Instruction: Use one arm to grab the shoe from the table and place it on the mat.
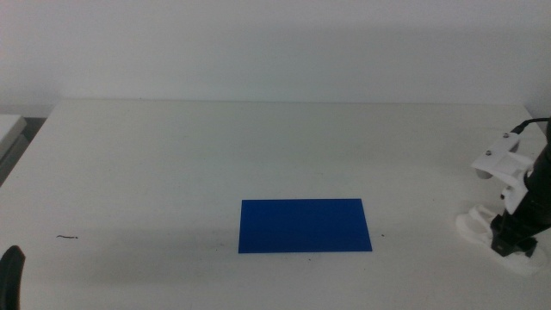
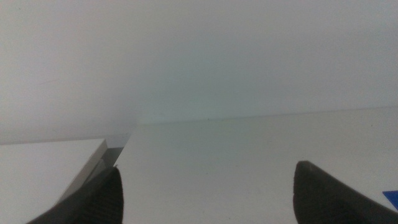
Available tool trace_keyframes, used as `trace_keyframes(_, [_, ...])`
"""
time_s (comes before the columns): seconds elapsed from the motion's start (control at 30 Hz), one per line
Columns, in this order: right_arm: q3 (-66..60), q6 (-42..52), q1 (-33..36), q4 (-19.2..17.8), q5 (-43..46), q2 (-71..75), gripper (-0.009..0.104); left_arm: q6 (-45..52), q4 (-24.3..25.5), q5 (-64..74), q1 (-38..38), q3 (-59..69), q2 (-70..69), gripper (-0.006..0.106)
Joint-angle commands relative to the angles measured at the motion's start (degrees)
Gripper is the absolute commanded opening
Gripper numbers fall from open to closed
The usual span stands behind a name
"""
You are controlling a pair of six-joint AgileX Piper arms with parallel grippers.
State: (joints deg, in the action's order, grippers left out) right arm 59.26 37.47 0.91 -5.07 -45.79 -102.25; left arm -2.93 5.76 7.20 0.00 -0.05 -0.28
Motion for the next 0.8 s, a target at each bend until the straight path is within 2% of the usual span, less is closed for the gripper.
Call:
trace_keyframes(0.0, [0.5,-1.8,1.5,-0.5,-1.7,1.4,-0.002,-0.2,-0.2,-0.6,0.0,0.1,0.3,0.094])
trace_keyframes(0.1, [2.5,-2.8,4.7,-0.8,-5.5,3.1,-0.002,-0.2,-0.2,-0.6,0.0,0.1,0.3,0.094])
trace_keyframes(0.27, [11.5,-6.3,14.4,-0.8,-11.3,2.2,-0.002,-0.2,-0.2,-0.6,0.0,0.1,0.3,0.094])
trace_keyframes(0.53, [34.1,-9.2,31.3,0.0,-17.3,-11.7,-0.002,-0.2,-0.2,-0.6,0.0,0.1,0.3,0.094])
trace_keyframes(0.77, [44.5,-11.0,36.0,0.7,-21.4,-19.8,-0.002,-0.2,-0.2,-0.6,0.0,0.1,0.3,0.094])
